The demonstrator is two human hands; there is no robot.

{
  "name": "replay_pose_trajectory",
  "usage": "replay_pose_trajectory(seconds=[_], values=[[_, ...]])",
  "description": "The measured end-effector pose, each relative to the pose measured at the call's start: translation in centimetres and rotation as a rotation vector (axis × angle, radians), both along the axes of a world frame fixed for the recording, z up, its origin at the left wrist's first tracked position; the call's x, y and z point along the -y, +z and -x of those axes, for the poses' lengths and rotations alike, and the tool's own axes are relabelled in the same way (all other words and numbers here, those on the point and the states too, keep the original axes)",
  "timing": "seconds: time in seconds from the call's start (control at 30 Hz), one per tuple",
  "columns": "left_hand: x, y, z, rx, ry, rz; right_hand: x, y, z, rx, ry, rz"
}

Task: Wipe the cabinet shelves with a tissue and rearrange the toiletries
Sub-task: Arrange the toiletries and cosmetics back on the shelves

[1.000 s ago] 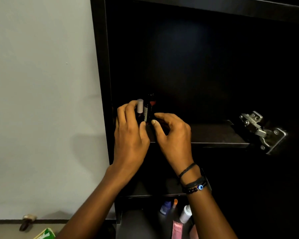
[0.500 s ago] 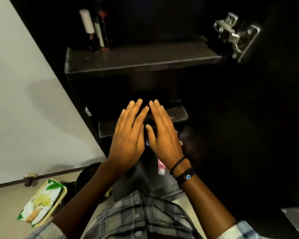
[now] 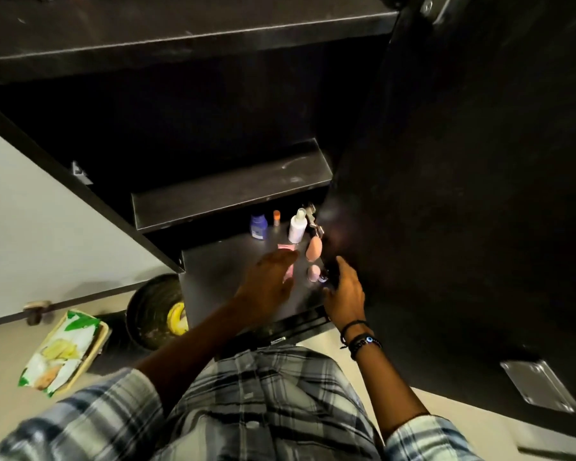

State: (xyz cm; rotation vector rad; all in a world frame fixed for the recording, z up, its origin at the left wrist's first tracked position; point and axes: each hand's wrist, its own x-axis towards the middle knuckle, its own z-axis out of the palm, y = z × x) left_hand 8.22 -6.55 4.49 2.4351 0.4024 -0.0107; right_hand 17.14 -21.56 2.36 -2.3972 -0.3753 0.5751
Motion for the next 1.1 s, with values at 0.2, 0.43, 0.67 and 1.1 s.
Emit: replay_pose_trajectory(seconds=[0.2, 0.43, 0.67, 1.1], values=[[2.3, -2.2, -3.1, -0.066, -0.039, 0.103, 0.2, -2.2, -1.2, -0.013, 0.12, 0.061], [3.8, -6.7, -6.0, -0.146, -0.082, 0.082, -0.6, -4.1, -2.8, 0.062, 0.224, 0.148], [3.5, -8.9, -6.4, -0.223, -0.101, -0.073, -0.8, -4.7, -3.1, 0.135, 0.314, 0.321], [0.6, -4.2, -1.8, -0.128, 0.08, -0.007, -1.8, -0.8, -0.9, 0.222, 0.181, 0.115]])
